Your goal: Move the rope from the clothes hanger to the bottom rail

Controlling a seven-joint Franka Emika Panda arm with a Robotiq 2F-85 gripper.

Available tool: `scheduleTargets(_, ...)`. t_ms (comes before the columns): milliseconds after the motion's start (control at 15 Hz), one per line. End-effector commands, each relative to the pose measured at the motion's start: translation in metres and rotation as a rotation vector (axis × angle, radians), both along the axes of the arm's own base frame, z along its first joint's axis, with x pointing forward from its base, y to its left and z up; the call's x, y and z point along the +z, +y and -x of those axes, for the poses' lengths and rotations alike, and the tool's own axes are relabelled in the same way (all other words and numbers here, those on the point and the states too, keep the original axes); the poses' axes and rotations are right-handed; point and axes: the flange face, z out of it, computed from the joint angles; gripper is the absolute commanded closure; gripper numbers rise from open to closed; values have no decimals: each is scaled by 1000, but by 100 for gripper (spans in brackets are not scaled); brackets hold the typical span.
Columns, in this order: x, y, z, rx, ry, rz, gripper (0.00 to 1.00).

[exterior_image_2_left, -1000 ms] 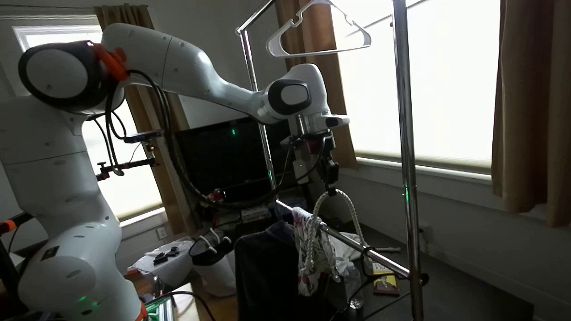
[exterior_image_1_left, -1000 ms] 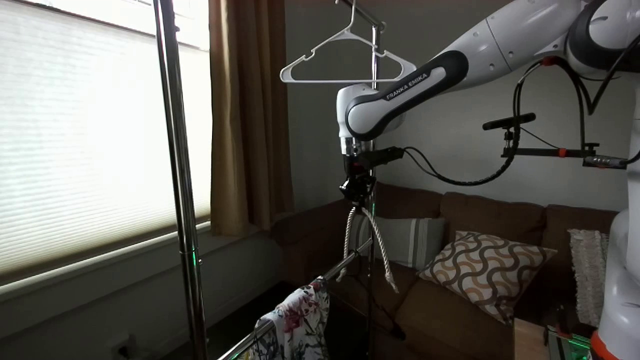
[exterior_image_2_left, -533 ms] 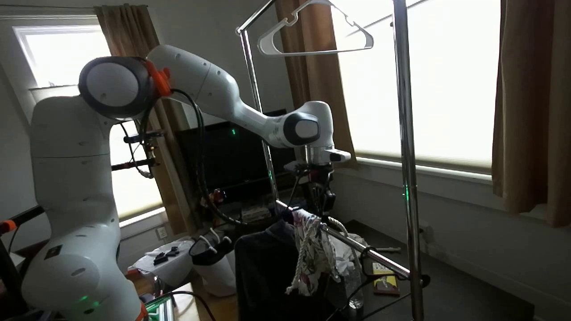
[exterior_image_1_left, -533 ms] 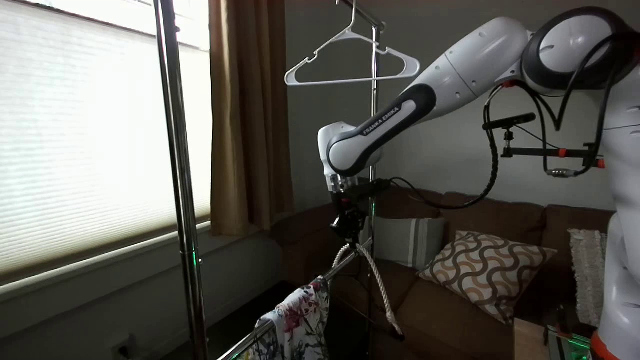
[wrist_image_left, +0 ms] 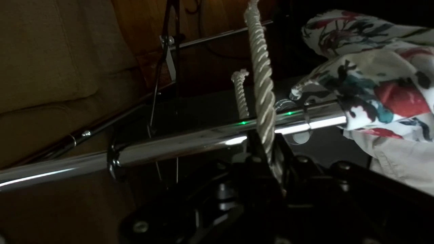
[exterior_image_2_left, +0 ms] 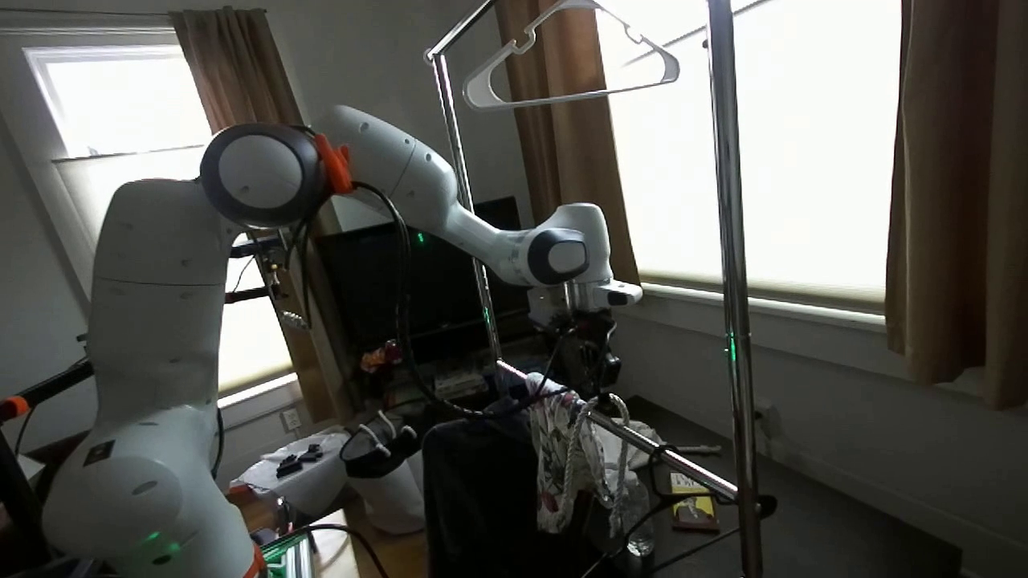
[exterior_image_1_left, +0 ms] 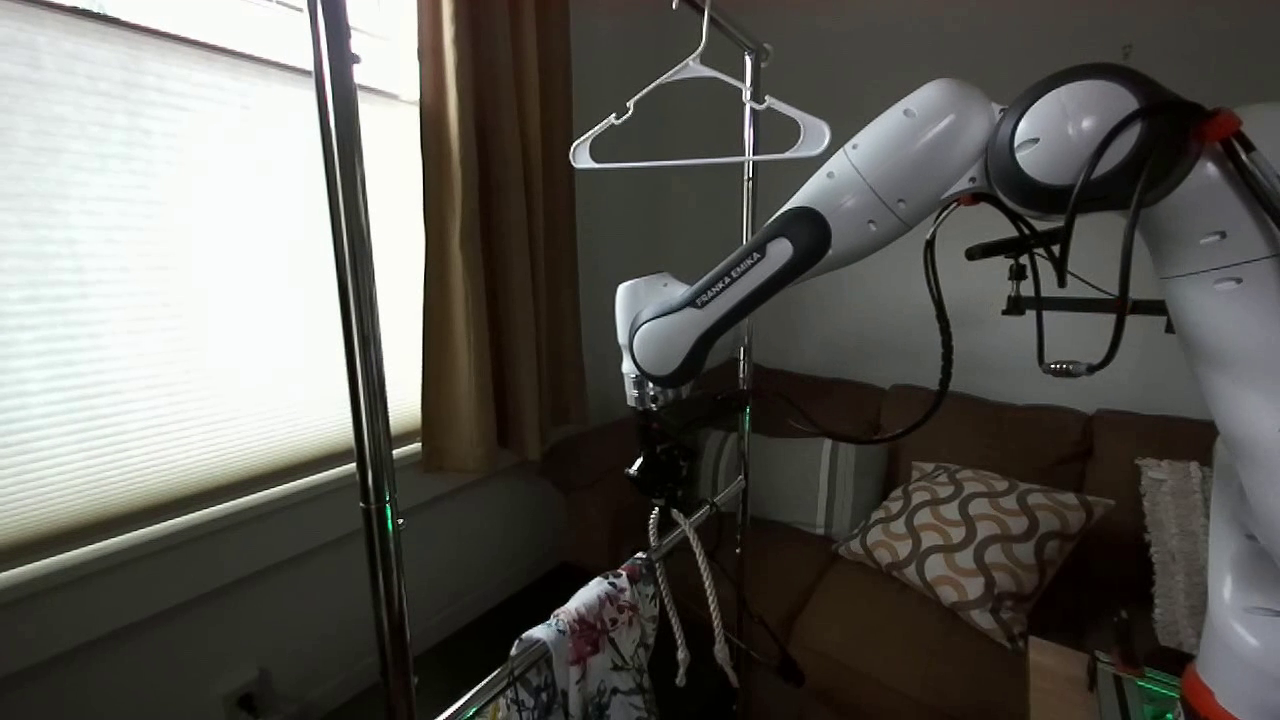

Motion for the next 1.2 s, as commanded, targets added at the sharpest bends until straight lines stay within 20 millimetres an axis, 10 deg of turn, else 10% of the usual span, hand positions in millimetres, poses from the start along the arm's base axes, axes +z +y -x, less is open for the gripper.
scheduleTargets(0, -5, 8, -10, -3, 0, 11, 97)
scheduleTargets(533, -32, -33, -3, -81, 47, 26, 97)
scheduleTargets(600, -33, -33, -2, -83, 50, 23, 64)
scheduleTargets(1133, 22, -38, 36, 69, 16, 51, 12)
